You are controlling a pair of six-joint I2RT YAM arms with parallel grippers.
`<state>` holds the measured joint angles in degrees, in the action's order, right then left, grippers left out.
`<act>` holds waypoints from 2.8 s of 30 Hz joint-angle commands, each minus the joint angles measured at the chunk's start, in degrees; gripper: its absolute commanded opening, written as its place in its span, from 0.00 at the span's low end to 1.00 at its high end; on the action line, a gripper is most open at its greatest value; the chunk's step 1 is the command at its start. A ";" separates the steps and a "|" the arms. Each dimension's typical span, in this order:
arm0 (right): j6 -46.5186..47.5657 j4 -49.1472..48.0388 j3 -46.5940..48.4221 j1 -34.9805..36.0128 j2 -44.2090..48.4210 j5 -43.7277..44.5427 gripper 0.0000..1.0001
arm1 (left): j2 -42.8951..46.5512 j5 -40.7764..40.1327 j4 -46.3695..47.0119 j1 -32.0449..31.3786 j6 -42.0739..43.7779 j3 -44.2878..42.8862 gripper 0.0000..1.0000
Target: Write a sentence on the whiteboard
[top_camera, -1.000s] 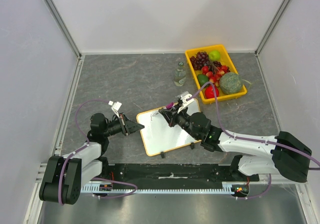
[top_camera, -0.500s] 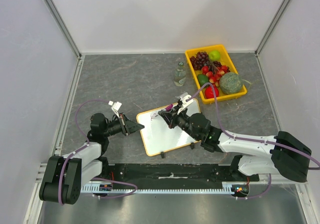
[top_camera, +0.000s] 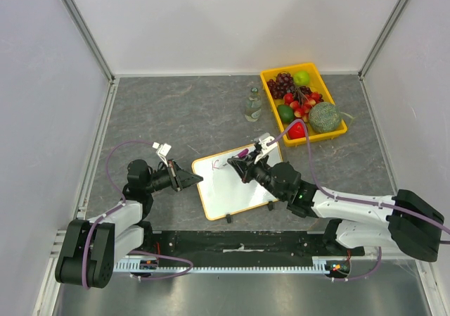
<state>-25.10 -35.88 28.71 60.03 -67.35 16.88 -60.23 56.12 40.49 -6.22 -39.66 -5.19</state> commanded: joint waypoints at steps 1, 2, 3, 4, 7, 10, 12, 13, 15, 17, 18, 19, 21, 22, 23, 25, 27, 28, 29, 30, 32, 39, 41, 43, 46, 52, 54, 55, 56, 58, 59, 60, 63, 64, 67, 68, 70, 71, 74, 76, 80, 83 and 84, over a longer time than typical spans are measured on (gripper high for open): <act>0.58 1.60 -0.94 -0.70 1.17 2.80 0.00 | -0.33 0.13 0.91 0.07 1.95 -0.96 0.02; 0.32 1.60 -0.85 -0.70 1.34 2.63 0.00 | -0.33 0.05 0.91 0.07 1.95 -0.96 0.02; -0.29 1.34 -0.67 -1.05 1.52 1.84 0.00 | -0.24 0.04 0.91 0.07 1.95 -0.96 0.02; -0.91 1.25 -0.24 -1.40 1.52 0.79 0.00 | -0.42 0.04 0.91 0.07 1.95 -0.96 0.02; -2.40 1.16 1.08 -2.72 1.96 -1.67 0.00 | -0.33 0.04 0.91 0.07 1.95 -0.96 0.02; -3.46 0.55 1.79 -3.69 3.28 -3.35 0.00 | -0.33 -0.04 0.91 0.07 1.95 -1.05 0.02; -3.46 0.90 2.31 -4.04 4.24 -3.44 0.00 | -0.33 0.04 0.91 -0.02 1.95 -0.96 0.02; -3.20 1.07 2.49 -4.13 4.68 -3.09 0.00 | -0.33 0.04 0.99 0.07 1.95 -0.96 0.02; -2.59 1.25 2.84 -4.31 4.95 -2.47 0.00 | -0.42 0.04 0.91 0.06 1.95 -0.96 0.02; -1.97 1.51 3.63 -4.75 4.51 -2.82 0.00 | -0.33 0.04 0.91 0.07 1.95 -0.96 0.02; -1.79 1.69 3.90 -4.83 4.25 -3.17 0.00 | -0.33 0.13 0.91 0.07 1.95 -0.96 0.02; -1.70 1.60 4.07 -4.92 3.90 -3.43 0.00 | -0.42 0.05 0.91 0.07 1.95 -0.96 0.02; -1.62 1.69 4.34 -5.01 3.63 -3.87 0.00 | -0.33 0.05 0.91 0.07 1.95 -0.96 0.02; -1.70 1.69 4.34 -5.01 3.46 -4.05 0.00 | -0.33 0.04 0.91 0.07 1.95 -0.96 0.02; -1.79 1.69 4.25 -5.01 3.28 -4.05 0.00 | -0.33 0.04 0.91 0.07 1.95 -0.96 0.02; -1.88 1.69 3.99 -5.01 2.93 -4.05 0.00 | -0.33 0.13 0.91 -0.02 1.95 -0.96 0.02; -1.88 1.60 3.46 -5.01 2.67 -3.79 0.00 | -0.33 0.04 0.91 -0.02 1.95 -0.96 0.02; -1.79 1.51 3.28 -5.01 2.40 -3.53 0.00 | -0.33 0.04 0.91 0.07 1.95 -0.96 0.02; -1.70 1.34 3.02 -5.01 2.05 -3.35 0.00 | -0.42 0.13 0.91 0.07 1.95 -0.96 0.02; -1.79 1.25 2.76 -5.01 1.88 -3.18 0.00 | -0.33 0.05 0.91 0.07 1.95 -0.96 0.02; -1.70 1.16 2.41 -5.01 1.35 -2.91 0.00 | -0.33 0.04 0.91 -0.02 1.95 -0.96 0.02; -1.18 0.54 0.65 -5.10 0.64 -1.68 0.00 | -0.42 0.22 0.91 -0.02 1.95 -0.96 0.02; -1.09 0.90 0.30 -5.10 0.91 -1.86 0.00 | -0.42 0.04 0.91 -0.02 1.95 -0.96 0.02; -1.00 1.25 -0.14 -5.10 1.17 -2.03 0.00 | -0.33 0.05 0.91 0.07 1.95 -0.96 0.02; -1.09 1.34 -1.02 -5.19 1.87 -2.38 0.00 | -0.42 0.13 0.91 0.07 1.95 -0.96 0.02; -1.26 1.95 -2.69 -5.10 3.54 -3.00 0.00 | -0.33 0.13 0.91 0.07 1.95 -0.96 0.02; -1.35 2.04 -3.13 -5.10 4.07 -3.52 0.00 | -0.33 0.13 0.91 0.07 1.95 -0.96 0.02; -1.44 2.13 -3.31 -5.10 4.16 -3.70 0.00 | -0.42 0.13 0.91 0.07 1.95 -0.96 0.02; -1.44 2.13 -3.40 -5.10 4.25 -3.87 0.00 | -0.33 0.13 0.91 0.07 1.95 -0.96 0.02; -1.44 2.13 -3.31 -5.10 4.25 -4.05 0.00 | -0.50 0.13 0.91 0.07 1.95 -0.87 0.02; -1.35 2.04 -3.13 -5.10 4.25 -4.14 0.00 | -0.51 0.13 0.91 -0.02 1.95 -0.96 0.02; -1.35 2.13 -2.78 -5.10 4.25 -4.23 0.00 | -0.42 0.13 0.91 0.07 1.95 -0.96 0.02; -1.27 2.22 -1.56 -5.10 4.33 -4.93 0.00 | -0.51 0.22 0.91 0.07 1.87 -0.96 0.02; -1.18 2.22 -1.29 -5.10 4.60 -5.11 0.00 | -0.51 0.13 0.91 0.07 1.95 -0.96 0.02; -1.35 2.22 -0.24 -5.10 5.30 -5.20 0.00 | -0.51 0.13 0.91 0.07 1.95 -0.96 0.02; -1.35 2.30 0.12 -5.19 5.65 -5.11 0.00 | -0.51 0.13 1.08 0.07 1.95 -0.96 0.02; -1.27 2.22 0.64 -5.19 6.00 -4.67 0.00 | -0.42 0.13 0.99 0.07 1.95 -0.96 0.02; -1.35 2.04 0.91 -5.19 6.09 -4.49 0.00 | -0.50 0.13 0.99 0.07 1.95 -0.96 0.02; -1.26 1.95 1.44 -5.36 6.09 -3.53 0.00 | -0.59 0.22 0.99 0.07 1.95 -1.05 0.02; -1.26 1.60 1.79 -5.54 5.83 -3.44 0.00 | -0.77 0.22 0.99 -0.02 1.95 -1.05 0.02; -1.53 0.90 2.49 -5.80 4.86 -3.96 0.00 | -0.86 0.22 1.08 0.07 1.95 -1.05 0.02; -1.62 0.46 3.02 -5.98 3.81 -3.96 0.00 | -0.86 0.22 1.17 -0.02 1.95 -1.05 0.02; -1.62 0.28 3.28 -6.06 3.46 -4.05 0.00 | -0.86 0.31 1.17 0.07 1.95 -1.05 0.02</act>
<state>-27.03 -32.95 29.08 54.39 -62.85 12.32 -60.47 56.25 40.86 -6.22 -39.66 -5.19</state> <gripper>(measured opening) 0.066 0.152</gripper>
